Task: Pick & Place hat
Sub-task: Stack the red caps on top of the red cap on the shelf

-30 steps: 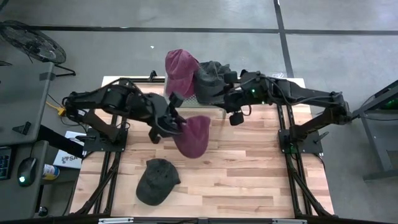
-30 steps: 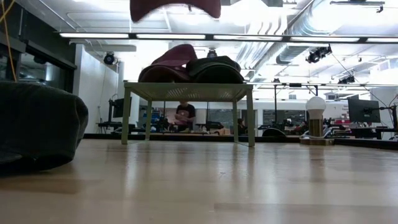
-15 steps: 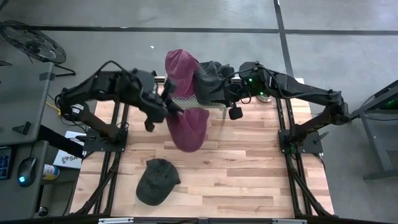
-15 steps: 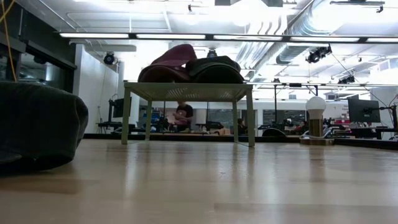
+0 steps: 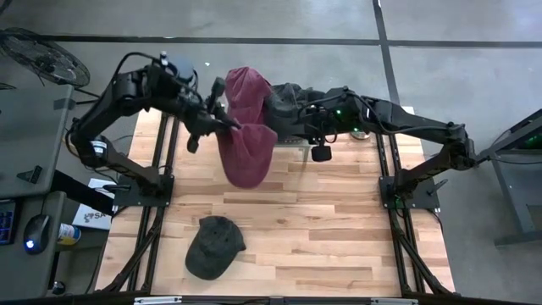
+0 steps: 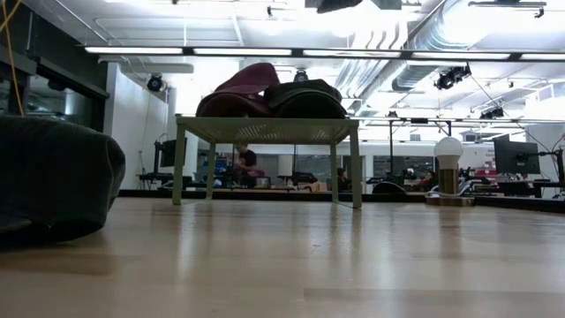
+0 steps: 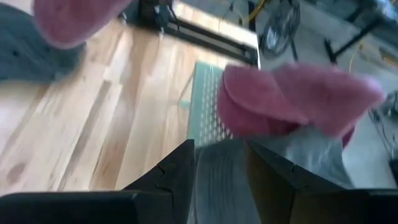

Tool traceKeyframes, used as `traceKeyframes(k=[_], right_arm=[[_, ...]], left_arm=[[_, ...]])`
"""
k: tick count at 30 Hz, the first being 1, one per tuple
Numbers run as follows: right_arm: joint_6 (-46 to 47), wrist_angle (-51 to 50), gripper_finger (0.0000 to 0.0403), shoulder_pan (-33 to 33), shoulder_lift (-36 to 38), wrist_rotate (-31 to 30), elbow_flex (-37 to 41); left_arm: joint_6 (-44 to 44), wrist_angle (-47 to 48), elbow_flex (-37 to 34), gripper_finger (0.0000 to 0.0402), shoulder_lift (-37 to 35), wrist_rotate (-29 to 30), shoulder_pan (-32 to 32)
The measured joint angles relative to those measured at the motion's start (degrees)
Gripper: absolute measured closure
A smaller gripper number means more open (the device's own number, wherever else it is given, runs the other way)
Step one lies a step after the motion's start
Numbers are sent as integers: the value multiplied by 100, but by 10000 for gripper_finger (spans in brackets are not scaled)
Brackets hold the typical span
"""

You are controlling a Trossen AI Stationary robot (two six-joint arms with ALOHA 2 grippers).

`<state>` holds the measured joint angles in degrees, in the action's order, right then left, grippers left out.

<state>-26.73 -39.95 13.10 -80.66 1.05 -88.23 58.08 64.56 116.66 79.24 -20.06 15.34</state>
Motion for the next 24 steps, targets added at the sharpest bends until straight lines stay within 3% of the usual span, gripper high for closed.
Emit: traceKeyframes(k=[18,24], right_arm=[[773,-793,272,0,2,-604,0],[871,-797,272,0,2,-696,0]], left_arm=[[1416,-8,2,381,62,-2419,2653],[1687,-13,2,381,367,-2872,3304]])
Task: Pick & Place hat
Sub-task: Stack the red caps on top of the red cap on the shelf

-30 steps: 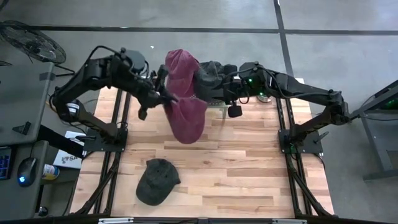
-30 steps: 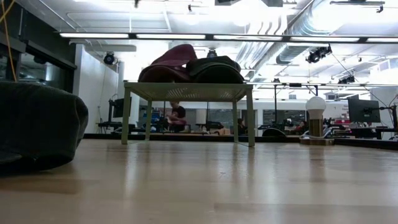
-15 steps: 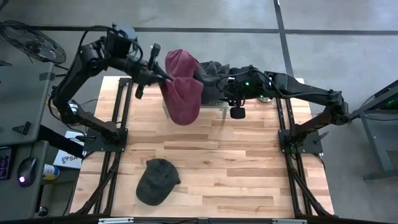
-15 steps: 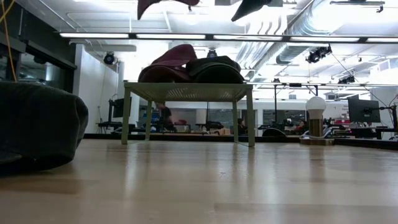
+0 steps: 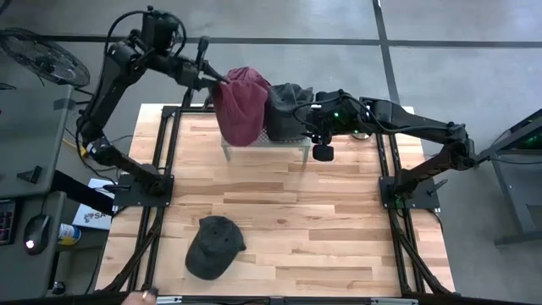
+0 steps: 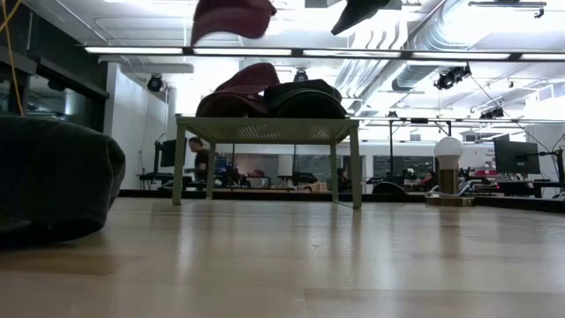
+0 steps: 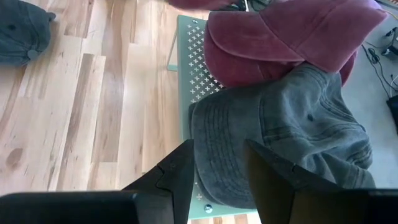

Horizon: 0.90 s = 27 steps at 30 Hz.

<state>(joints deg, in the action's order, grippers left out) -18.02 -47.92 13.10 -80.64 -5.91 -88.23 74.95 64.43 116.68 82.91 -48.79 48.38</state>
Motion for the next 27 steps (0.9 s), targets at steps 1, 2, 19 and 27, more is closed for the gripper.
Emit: traceKeyframes(k=[1,2,19,27], right_arm=[[1,0,272,0,0,0,0],[2,-1,272,0,0,0,0],[309,-72,272,-4,2,-184,0],[428,-232,272,-2,2,-275,0]], left_arm=[[29,-23,0,381,65,-20,85],[33,-41,0,381,134,-21,162],[298,-354,0,381,790,-446,749],[294,-392,0,381,1074,-149,749]])
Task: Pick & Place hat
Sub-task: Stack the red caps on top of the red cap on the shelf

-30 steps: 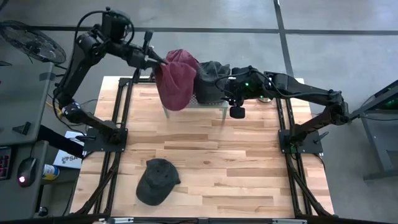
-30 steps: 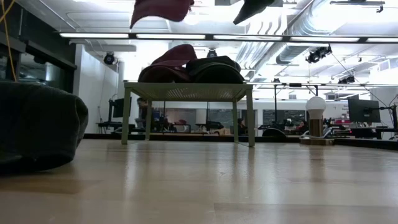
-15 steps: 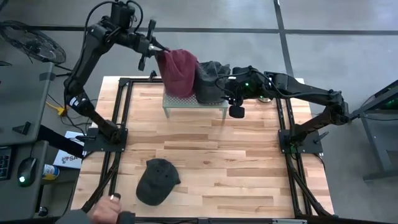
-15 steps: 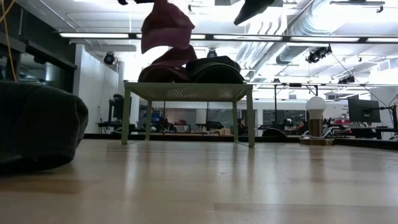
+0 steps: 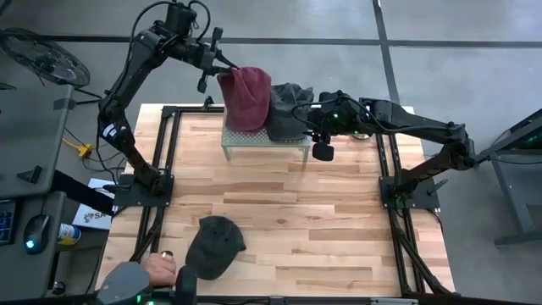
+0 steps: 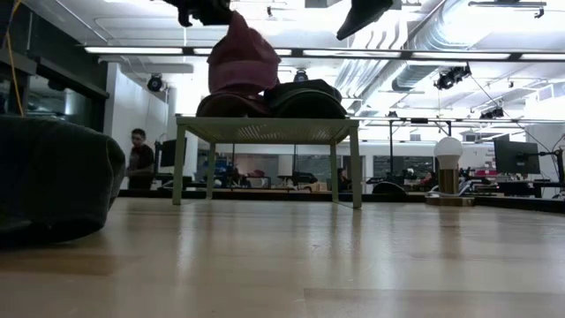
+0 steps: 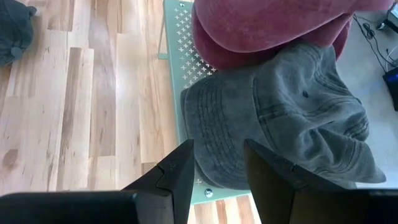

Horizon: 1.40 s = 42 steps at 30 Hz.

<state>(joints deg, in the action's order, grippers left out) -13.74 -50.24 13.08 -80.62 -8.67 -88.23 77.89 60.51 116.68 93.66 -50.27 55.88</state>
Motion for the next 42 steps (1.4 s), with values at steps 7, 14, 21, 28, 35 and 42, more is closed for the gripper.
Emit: traceKeyframes(k=[7,14,21,28,35,42], right_arm=[[-2,-13,272,0,0,0,0],[15,-15,272,0,0,0,0],[1,-17,272,0,0,0,0],[1,-70,272,0,0,-111,0],[26,-230,272,2,0,-240,0],[110,-238,272,2,0,-238,0]], left_arm=[[-33,2,0,381,183,180,0],[-168,1,0,379,270,376,0],[-578,-135,-9,373,270,487,0],[-1194,-422,-12,371,270,502,0],[-1390,-420,-12,370,270,505,0],[-1615,-428,-13,364,270,762,-4]])
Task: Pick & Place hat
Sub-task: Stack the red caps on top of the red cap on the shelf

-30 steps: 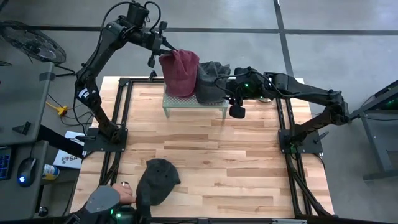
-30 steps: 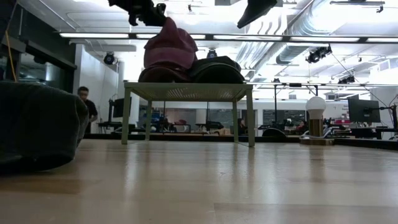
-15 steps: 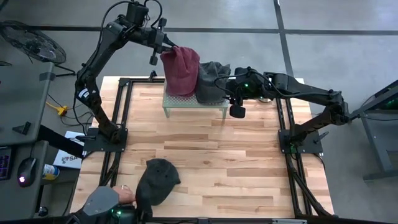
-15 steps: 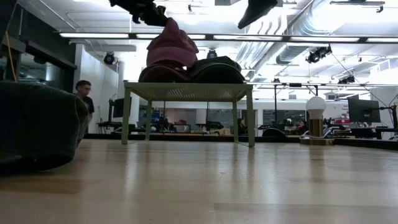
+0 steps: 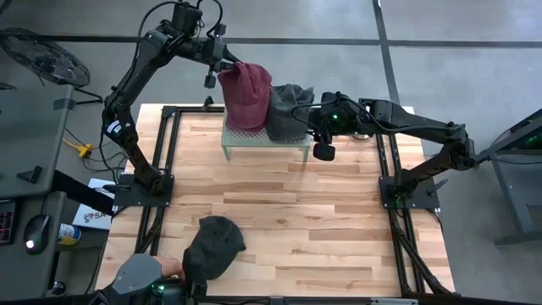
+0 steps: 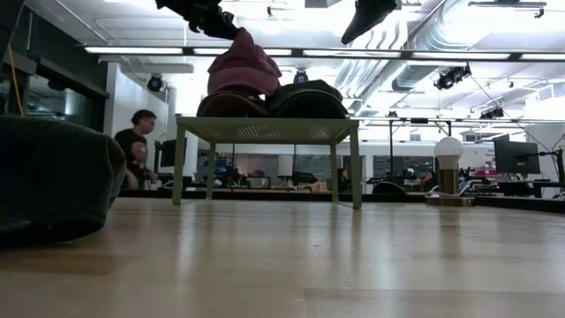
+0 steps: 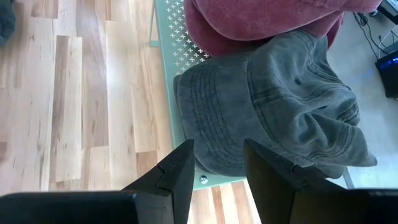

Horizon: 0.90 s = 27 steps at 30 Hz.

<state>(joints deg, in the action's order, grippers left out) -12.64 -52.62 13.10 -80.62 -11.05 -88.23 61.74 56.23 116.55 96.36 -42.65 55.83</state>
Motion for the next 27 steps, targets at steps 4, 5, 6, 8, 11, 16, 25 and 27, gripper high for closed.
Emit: traceKeyframes(k=[4,5,6,8,11,16,25,27], right_arm=[[22,0,272,0,0,2,0],[22,0,272,-1,0,2,0],[22,0,272,0,0,2,0],[22,0,272,0,0,2,0],[22,0,272,0,0,1,0],[22,0,272,0,0,2,0],[78,-10,272,-2,0,4,0],[80,-11,272,0,0,4,0]], left_arm=[[-170,-88,0,333,0,4,2],[-239,-137,0,322,0,4,2],[-318,-160,0,310,0,2,2],[-354,-158,0,286,0,2,2],[-357,-159,0,255,0,-14,-17],[-378,-289,0,228,-14,211,-131],[-573,-674,0,224,-39,284,-125],[-633,-756,0,224,-38,402,-125]])
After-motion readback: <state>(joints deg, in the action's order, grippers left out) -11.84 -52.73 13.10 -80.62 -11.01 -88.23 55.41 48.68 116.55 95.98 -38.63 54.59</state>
